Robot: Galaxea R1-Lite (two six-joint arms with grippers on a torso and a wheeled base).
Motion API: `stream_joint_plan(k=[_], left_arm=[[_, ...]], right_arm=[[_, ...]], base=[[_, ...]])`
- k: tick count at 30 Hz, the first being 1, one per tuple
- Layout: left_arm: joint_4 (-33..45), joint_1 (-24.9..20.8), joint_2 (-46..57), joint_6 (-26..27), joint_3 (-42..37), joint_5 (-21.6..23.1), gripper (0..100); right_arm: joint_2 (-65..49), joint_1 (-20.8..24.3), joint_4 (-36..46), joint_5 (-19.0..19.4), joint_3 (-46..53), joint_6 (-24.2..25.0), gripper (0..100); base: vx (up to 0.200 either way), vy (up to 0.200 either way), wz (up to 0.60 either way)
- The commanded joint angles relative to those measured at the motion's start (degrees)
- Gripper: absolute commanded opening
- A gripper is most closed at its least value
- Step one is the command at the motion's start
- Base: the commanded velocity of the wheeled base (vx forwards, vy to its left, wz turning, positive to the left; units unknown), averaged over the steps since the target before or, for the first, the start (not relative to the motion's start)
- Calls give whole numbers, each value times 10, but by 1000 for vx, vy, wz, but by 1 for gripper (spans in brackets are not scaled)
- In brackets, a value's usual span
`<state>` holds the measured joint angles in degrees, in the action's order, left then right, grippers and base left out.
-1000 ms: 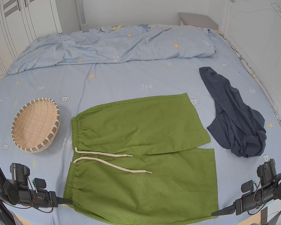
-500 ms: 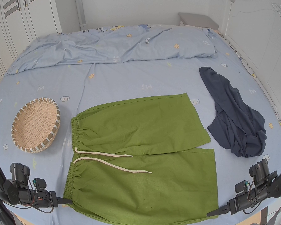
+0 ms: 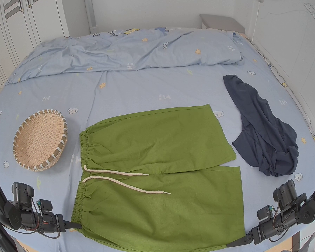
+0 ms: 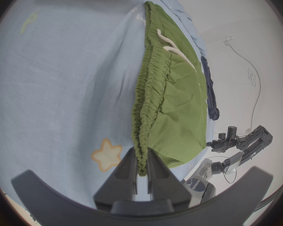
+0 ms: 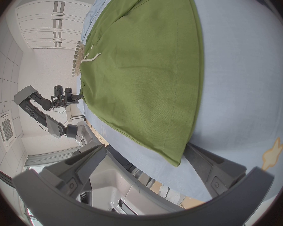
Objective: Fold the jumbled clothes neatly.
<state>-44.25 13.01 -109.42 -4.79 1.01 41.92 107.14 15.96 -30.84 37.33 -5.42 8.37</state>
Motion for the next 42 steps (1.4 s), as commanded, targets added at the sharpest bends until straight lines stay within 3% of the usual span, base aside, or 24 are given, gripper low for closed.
stream_joint_plan(k=[1,10,11,31,35,36,37,38,41,42], left_arm=[[0,0,-1,0,-9,0,0],[0,1,-1,0,-9,0,0],[0,1,-1,0,-9,0,0],[5,0,11,-13,-6,-1,0],[7,-10,61,-74,3,-8,0],[16,-24,105,-141,21,-10,0],[22,-30,118,-161,27,-10,0],[43,-45,145,-200,45,-12,0],[96,-61,181,-228,83,-20,0],[163,-73,203,-236,127,-25,0]], right_arm=[[2,3,1,0,1,0,100],[2,5,0,0,3,1,100],[1,4,0,0,3,1,0],[-13,-15,-5,-1,18,0,0],[-71,-37,-8,-3,9,11,0],[-107,-54,-1,-5,-14,35,0],[-119,-56,0,-5,-22,45,0],[-147,-57,9,-6,-41,69,0],[-179,-59,31,-6,-78,85,0],[-190,-59,66,-6,-122,89,0]], base=[[0,0,0],[0,0,0],[0,0,0],[0,0,0],[0,0,0],[0,0,0],[0,0,0],[0,0,0],[0,0,0],[0,0,0]])
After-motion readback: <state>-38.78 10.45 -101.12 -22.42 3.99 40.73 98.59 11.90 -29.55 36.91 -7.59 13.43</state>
